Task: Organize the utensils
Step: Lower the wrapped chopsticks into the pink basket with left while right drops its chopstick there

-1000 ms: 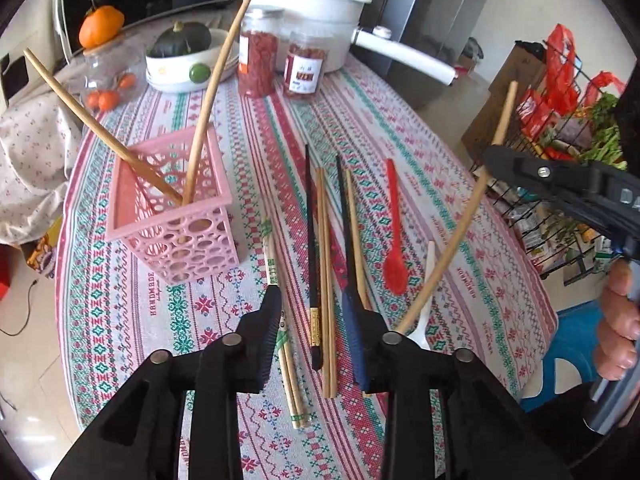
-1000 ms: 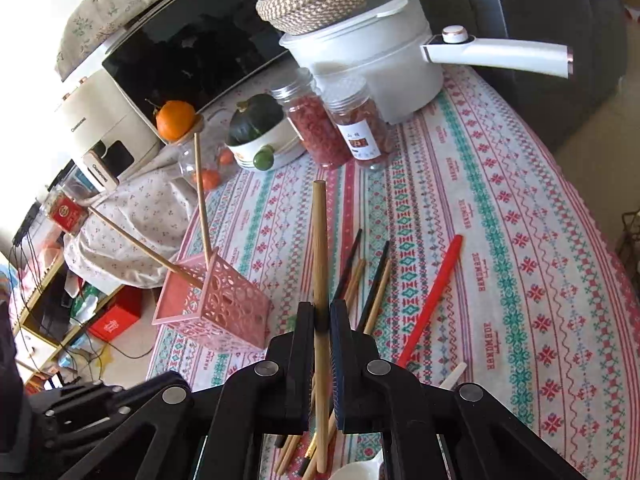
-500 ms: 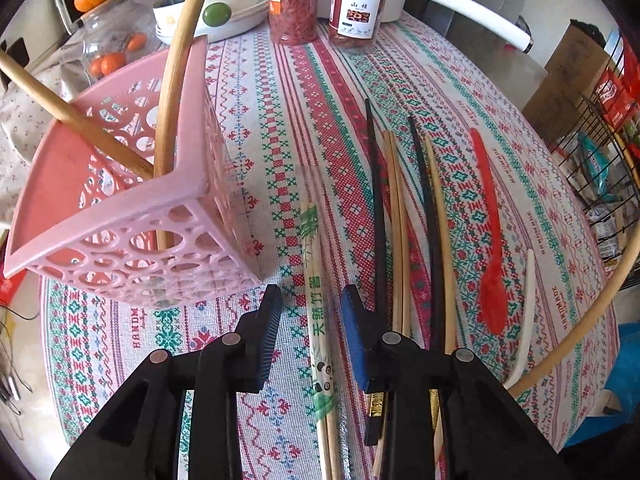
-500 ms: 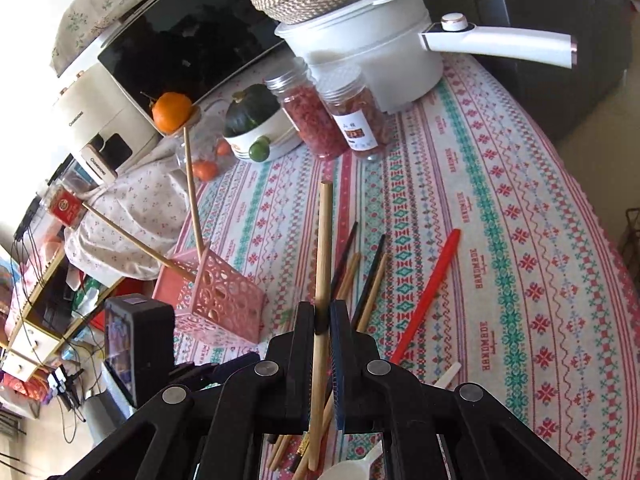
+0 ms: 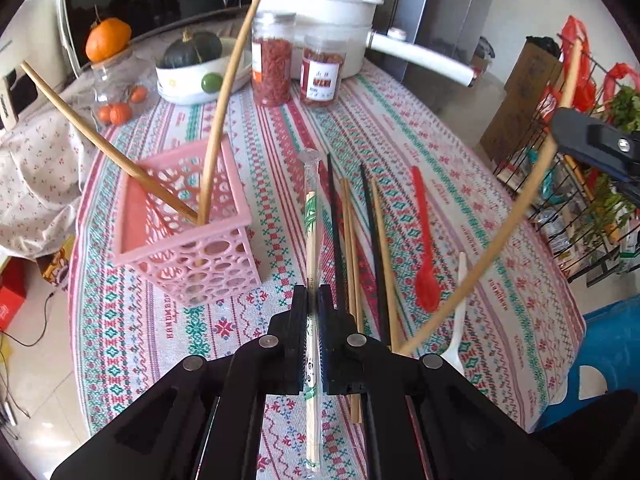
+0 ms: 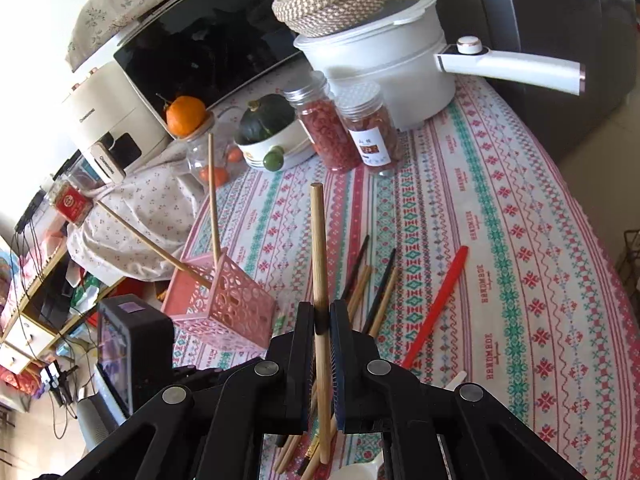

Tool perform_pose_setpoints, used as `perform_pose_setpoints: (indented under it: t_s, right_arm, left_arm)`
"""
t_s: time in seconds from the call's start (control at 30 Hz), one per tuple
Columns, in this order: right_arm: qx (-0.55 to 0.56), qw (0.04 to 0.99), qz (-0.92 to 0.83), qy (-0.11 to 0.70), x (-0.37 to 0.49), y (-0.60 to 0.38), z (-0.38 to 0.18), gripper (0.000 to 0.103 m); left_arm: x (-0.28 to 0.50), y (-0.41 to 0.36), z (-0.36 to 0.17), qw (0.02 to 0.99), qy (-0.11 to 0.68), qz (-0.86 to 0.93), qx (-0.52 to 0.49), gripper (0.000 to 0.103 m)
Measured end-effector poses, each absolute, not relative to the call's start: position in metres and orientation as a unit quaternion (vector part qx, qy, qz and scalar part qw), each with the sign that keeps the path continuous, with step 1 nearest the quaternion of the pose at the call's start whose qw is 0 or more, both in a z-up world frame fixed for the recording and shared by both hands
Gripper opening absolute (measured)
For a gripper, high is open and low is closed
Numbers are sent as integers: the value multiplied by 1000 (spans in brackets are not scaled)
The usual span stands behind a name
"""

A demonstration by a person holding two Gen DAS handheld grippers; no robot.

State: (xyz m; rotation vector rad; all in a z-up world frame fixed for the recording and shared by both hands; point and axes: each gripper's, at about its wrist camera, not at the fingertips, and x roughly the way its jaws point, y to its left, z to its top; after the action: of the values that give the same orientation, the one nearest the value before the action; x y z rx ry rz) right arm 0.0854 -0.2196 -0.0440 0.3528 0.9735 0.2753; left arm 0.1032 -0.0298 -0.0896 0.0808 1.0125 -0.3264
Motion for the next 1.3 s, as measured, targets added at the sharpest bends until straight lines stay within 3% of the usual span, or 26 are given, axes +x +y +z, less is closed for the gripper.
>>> perform_pose_setpoints:
  t_s: [0.43,0.6,0.93,1.3]
  right_arm:
    - [164,894,159,387,68,-201,8,6]
    - [173,901,166,362,69,-194,20,6]
    - [217,900,183,330,84,-186,27,6]
    - [222,896,181,338,112,-168,9,6]
  left_arm:
    - [55,23,27,951,263,-153,-53,5]
    - [66,44,40,971,191,-114,-84,5]
    - [109,54,15,984,146,-55,-90,5]
    - [149,48,-25,981,176,-36,-77,5]
